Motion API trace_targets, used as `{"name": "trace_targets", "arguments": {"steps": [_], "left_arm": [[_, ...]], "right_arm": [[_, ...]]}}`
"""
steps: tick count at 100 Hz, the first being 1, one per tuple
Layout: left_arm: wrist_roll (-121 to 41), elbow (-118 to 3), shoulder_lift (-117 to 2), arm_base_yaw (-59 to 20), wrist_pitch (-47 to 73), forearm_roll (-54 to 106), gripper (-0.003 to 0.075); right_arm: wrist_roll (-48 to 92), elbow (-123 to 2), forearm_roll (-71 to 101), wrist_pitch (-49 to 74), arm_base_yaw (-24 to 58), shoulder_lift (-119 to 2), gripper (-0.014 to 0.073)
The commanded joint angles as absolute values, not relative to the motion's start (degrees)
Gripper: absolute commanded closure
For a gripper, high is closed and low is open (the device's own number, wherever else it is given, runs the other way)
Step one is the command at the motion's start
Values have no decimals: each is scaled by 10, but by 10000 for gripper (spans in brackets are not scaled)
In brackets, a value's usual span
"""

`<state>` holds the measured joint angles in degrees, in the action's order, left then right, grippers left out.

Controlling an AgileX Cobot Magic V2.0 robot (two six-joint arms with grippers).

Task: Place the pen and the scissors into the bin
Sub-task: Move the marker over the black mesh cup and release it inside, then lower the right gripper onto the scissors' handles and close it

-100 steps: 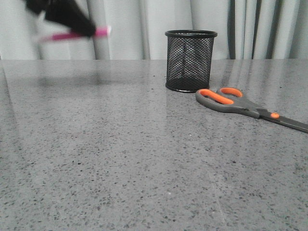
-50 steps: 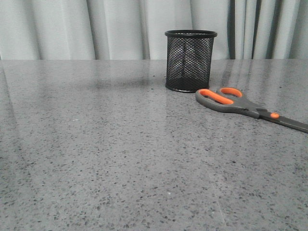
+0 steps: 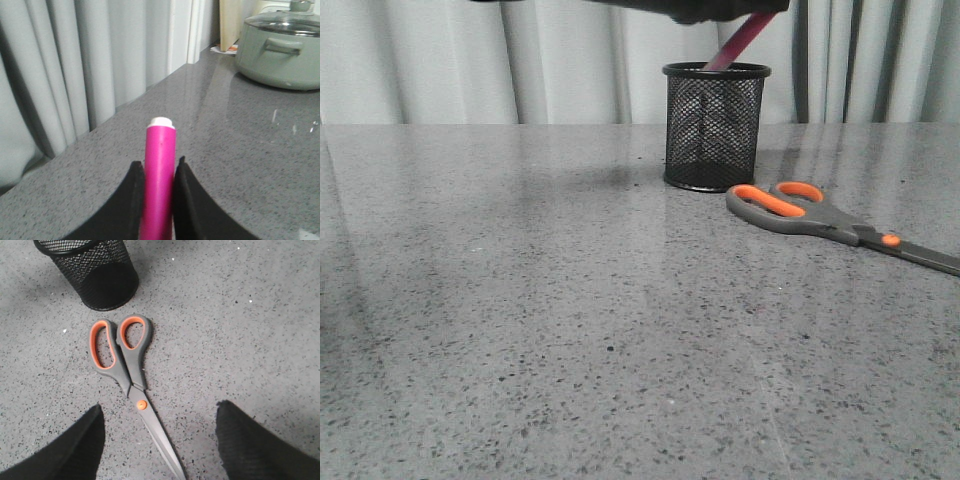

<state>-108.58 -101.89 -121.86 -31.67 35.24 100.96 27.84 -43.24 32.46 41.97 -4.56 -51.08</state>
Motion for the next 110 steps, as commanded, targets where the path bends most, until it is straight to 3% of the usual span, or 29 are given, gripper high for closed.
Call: {"name": "trace_targets", "arguments": {"steps": [1,22,44,52,64,74,83,93,110], "left_arm": [[-1092,-1038,-1192,-322,364,1047,739],[-1092,-1038,-1197,-318,374,1040,702],[-1092,-1038,-1198,-296,402,1052,342],[-1092,-1038,-1196,-283,440,1060,295],[-1075,-1038,-1181,-258,486,1058,322],[-1051,-1038,-1158,-232,494,1037,393],[-1012,-1038,-1129,-211,494,985,518],[-973,-1038,-1095,-190,496,897,740],[-872,-1038,-1035,-163,490,726,740]], "right_arm": [[285,-452,340,395,-49,-509,160],[285,-452,340,395,-49,-509,160],[285,-452,340,395,-49,-509,160],[285,-452,340,395,-49,-509,160],[285,-452,340,393,-49,-509,160],[285,-452,340,389,-49,-509,160],[285,-452,340,384,-49,-509,160],[285,-452,341,382,-49,-509,160],[285,-452,379,373,-49,-509,160]]}}
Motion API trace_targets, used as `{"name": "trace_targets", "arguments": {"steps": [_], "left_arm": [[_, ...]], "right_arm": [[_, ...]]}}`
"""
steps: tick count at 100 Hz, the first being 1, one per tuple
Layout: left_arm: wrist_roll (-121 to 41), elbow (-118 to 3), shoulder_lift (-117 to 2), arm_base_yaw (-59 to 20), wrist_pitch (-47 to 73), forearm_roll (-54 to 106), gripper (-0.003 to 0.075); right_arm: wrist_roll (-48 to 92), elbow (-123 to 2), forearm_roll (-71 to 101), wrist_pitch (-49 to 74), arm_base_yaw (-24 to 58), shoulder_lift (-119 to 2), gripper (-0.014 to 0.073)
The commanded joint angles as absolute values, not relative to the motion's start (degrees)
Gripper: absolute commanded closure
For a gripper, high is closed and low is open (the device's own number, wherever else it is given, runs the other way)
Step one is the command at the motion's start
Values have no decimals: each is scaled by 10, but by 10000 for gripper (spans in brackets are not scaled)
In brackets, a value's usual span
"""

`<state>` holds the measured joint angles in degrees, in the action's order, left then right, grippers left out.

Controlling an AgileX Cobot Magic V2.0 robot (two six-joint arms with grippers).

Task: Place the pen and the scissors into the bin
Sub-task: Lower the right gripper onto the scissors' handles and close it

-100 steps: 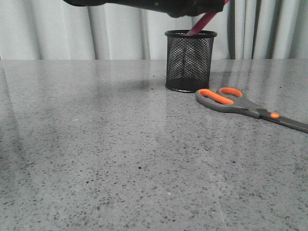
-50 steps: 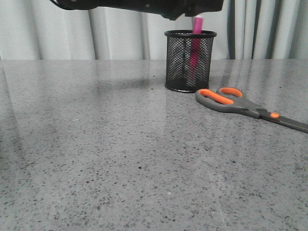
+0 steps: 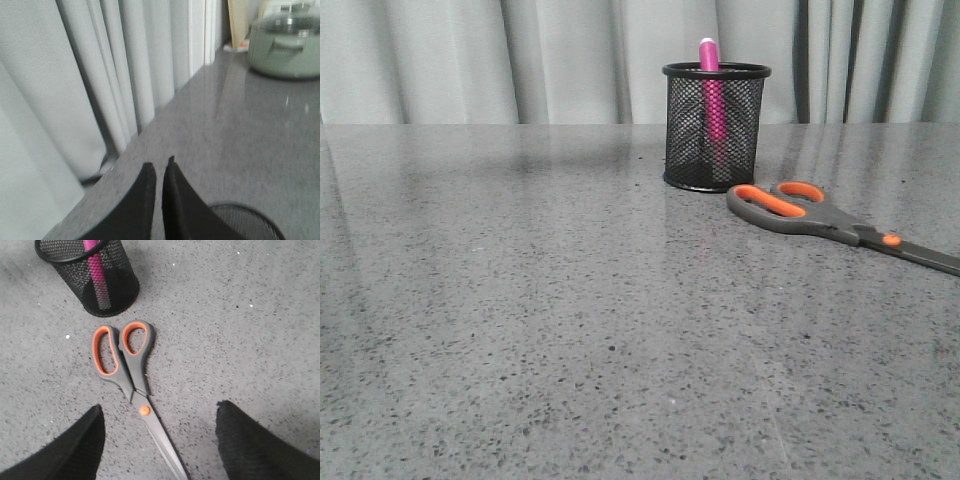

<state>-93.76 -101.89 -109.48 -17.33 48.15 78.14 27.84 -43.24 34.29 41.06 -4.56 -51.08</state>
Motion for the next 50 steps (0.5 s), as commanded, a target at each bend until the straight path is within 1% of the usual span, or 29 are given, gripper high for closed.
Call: {"name": "trace_targets", "arguments": {"steps": [1,11,22,35,44,50], "left_arm": [[-859,-1038,-1033,-162,490,709,740],[-754,-1038,-1006,-149,490,576,740],[-663,-1026,-976,-141,490,467,740],[-648,-970,-927,-132,475,452,740],[-640,-910,-882,-128,431,453,740],[-637,-868,-848,-121,395,459,740]], "right_arm": [[285,-452,381,372,-49,-509,160],[287,-452,399,369,-49,-509,160],[345,-453,440,388,-49,-519,160],[419,-463,507,423,-49,-555,160],[461,-474,544,450,-49,-591,160],[465,-483,547,459,-49,-616,160]]}}
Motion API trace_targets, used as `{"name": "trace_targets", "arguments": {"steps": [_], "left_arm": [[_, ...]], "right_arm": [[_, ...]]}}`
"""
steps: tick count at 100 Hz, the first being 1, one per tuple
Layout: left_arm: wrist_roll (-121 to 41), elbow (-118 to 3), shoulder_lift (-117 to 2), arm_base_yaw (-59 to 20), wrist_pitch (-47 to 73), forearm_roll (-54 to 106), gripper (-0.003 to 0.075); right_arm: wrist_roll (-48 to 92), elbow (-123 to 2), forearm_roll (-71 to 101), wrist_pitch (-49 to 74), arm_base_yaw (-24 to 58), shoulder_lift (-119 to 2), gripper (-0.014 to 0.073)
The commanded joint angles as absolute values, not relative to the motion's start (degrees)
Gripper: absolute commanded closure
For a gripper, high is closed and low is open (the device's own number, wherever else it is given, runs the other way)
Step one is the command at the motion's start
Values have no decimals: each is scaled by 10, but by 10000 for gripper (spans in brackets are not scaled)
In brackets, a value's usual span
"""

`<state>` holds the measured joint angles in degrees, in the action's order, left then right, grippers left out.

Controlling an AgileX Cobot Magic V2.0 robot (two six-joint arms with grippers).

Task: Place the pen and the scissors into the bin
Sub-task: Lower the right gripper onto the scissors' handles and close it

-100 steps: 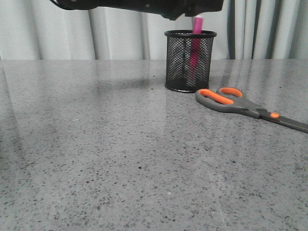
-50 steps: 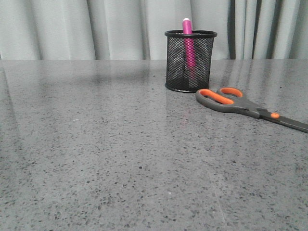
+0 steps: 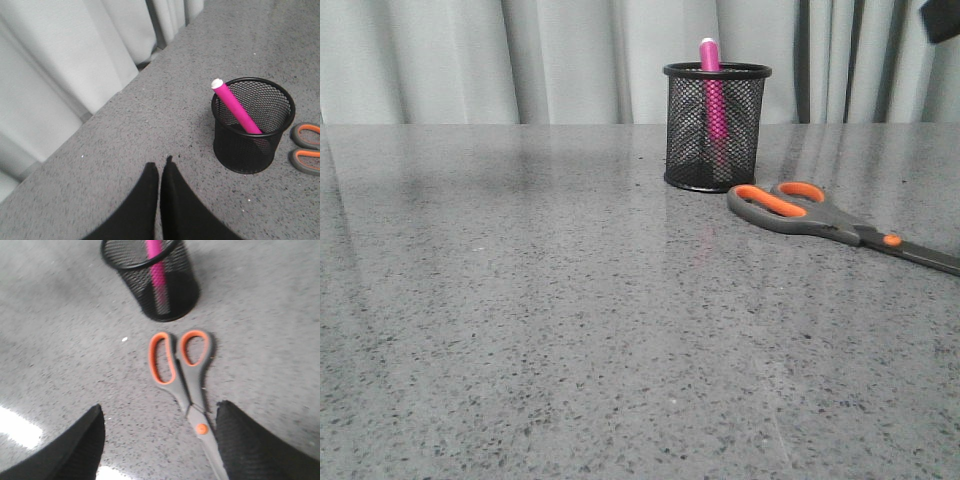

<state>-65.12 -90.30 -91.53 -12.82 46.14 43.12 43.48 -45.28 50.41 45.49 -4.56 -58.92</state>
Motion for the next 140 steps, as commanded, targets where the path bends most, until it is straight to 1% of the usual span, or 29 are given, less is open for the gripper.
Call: {"name": "trace_targets", "arguments": {"steps": [1,16,31,47,59,76,98,124,140], "left_arm": [[-637,-857,-844,-119,391,461,740],[-637,-741,-760,-74,349,518,740],[-673,-640,-686,-9,352,573,740],[-758,-560,-606,42,354,663,740],[-796,-514,-557,66,348,709,740],[-824,-484,-524,67,321,743,740],[-842,-482,-523,67,319,777,739],[-843,-482,-523,67,319,778,739],[-843,-482,-523,67,319,778,739]], "right_arm": [[468,-484,547,460,-49,-618,160],[517,-509,544,493,-46,-668,160],[554,-522,536,497,-5,-695,160],[551,-526,447,455,44,-709,160],[494,-526,372,431,52,-711,160],[432,-532,299,423,68,-720,160],[331,-591,167,448,118,-773,160],[318,-654,156,496,137,-861,160],[318,-672,156,500,138,-892,160]]}}
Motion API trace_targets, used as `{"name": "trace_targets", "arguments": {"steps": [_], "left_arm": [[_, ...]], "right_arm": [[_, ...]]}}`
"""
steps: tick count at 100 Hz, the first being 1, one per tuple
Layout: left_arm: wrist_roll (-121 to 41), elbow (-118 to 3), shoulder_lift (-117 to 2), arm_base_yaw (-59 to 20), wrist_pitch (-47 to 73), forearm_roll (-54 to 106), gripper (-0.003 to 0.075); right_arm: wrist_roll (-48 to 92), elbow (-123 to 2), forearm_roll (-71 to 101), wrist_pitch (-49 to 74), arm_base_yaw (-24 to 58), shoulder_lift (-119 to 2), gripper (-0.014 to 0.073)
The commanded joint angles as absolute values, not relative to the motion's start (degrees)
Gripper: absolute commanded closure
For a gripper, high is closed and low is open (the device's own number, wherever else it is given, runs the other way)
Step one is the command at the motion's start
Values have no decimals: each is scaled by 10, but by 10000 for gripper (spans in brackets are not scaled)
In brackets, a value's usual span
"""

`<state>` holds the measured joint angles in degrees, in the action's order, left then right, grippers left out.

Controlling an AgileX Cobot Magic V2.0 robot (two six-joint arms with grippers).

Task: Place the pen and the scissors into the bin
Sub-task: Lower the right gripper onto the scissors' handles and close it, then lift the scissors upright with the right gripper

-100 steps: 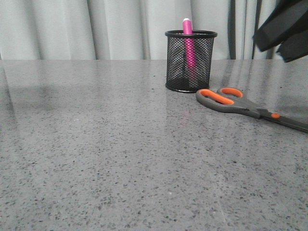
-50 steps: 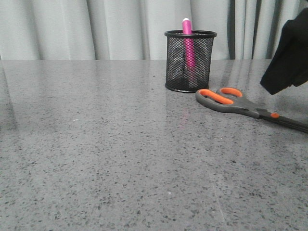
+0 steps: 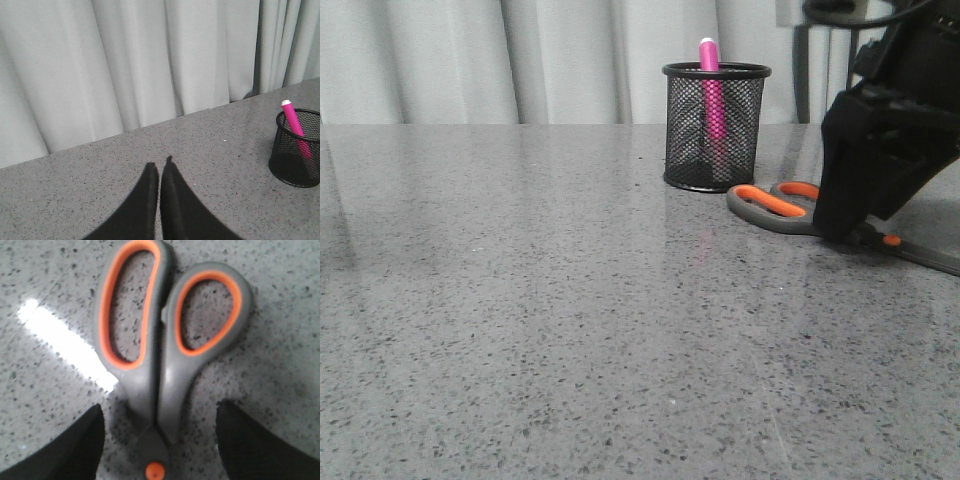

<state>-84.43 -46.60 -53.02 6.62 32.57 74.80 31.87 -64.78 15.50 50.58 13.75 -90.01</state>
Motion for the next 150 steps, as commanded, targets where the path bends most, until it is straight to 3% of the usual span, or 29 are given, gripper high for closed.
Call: {"name": "trace_targets", "arguments": {"steps": [1,50,55,72,82,118,150], "left_arm": [[-843,-482,-523,67,319,778,739],[-849,-482,-523,67,319,778,739],[-849,-482,-523,67,319,778,739],[-849,-482,-523,67,319,778,739],[-849,-482,-523,67,319,778,739],[-849,-482,-523,67,319,778,739],[-849,-482,-523,67,319,787,739]], "right_arm": [[318,-672,156,500,138,-894,160],[318,-673,101,521,186,-913,178],[318,-673,101,523,186,-913,227],[318,-673,98,537,186,-913,538],[317,-673,98,541,186,-913,670],[318,-667,121,484,181,-831,668],[319,-541,235,118,182,-698,670]]}}
